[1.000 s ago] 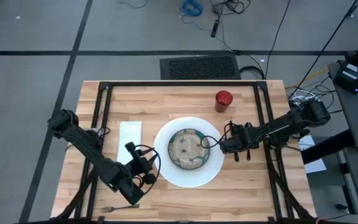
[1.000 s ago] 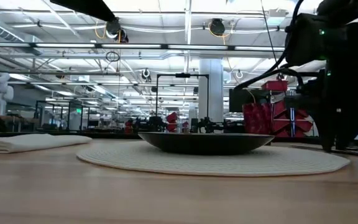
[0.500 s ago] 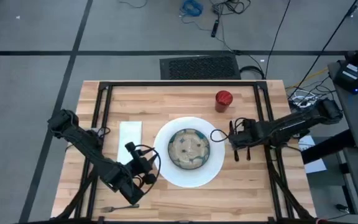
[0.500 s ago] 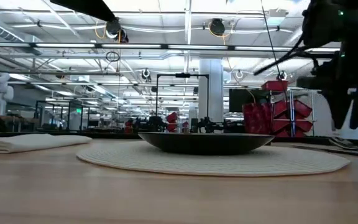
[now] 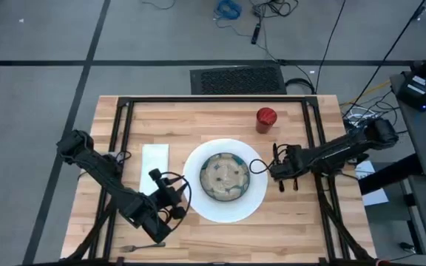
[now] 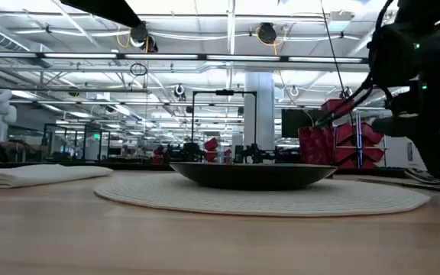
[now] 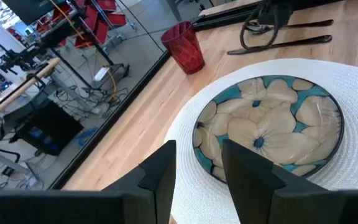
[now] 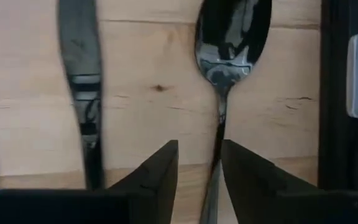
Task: Set table place
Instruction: Adjust the black spoon, then put the black fork on the white napkin
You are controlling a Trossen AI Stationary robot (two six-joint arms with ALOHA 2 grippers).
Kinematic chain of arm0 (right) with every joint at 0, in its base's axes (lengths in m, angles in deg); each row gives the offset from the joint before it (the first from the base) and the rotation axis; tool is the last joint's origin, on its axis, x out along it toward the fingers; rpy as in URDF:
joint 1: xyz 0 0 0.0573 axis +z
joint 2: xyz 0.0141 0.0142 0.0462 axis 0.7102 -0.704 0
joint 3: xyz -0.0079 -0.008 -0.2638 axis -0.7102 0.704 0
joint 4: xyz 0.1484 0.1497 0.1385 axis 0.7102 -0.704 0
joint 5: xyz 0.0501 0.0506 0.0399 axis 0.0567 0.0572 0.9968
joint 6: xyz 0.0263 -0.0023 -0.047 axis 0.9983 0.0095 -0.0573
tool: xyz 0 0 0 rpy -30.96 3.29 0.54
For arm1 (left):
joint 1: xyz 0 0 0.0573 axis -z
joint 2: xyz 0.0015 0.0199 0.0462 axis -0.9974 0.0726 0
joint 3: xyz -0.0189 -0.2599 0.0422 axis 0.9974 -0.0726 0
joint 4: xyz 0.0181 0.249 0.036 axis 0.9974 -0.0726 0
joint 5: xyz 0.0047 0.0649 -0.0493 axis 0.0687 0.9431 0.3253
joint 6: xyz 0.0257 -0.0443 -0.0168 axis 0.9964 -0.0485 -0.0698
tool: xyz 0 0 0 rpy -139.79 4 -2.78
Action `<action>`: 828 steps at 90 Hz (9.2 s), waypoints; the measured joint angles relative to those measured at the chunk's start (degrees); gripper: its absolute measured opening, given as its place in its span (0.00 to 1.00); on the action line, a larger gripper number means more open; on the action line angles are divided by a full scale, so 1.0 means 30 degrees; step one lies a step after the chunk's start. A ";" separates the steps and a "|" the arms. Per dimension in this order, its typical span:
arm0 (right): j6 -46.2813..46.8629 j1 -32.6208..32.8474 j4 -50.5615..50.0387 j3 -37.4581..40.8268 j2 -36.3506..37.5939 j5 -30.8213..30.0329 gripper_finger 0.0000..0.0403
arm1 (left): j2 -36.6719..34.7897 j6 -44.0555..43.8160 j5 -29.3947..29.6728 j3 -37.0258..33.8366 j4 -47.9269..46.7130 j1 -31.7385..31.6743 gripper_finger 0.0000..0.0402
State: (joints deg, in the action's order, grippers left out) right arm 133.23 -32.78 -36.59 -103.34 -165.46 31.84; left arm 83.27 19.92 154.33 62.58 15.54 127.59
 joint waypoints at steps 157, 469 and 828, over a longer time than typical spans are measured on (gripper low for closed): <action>0.1256 0.1996 0.1676 0.0444 -0.2266 -0.0725 0.03 | 0.0000 0.0028 -0.0156 0.0000 0.0008 0.0000 0.29; 0.1519 0.5260 0.0233 -0.1668 -0.2886 0.2788 0.34 | 0.0000 0.0053 -0.0302 0.0000 -0.0007 0.0000 0.29; -3.1037 0.6608 3.3208 -0.9770 -1.1300 -0.3306 0.57 | 0.4080 -0.8138 -2.1197 -0.0007 0.2215 0.8065 0.63</action>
State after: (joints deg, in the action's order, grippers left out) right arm 40.12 -12.96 63.03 -132.65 -199.36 21.92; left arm 95.51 -4.50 90.74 62.56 22.19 151.79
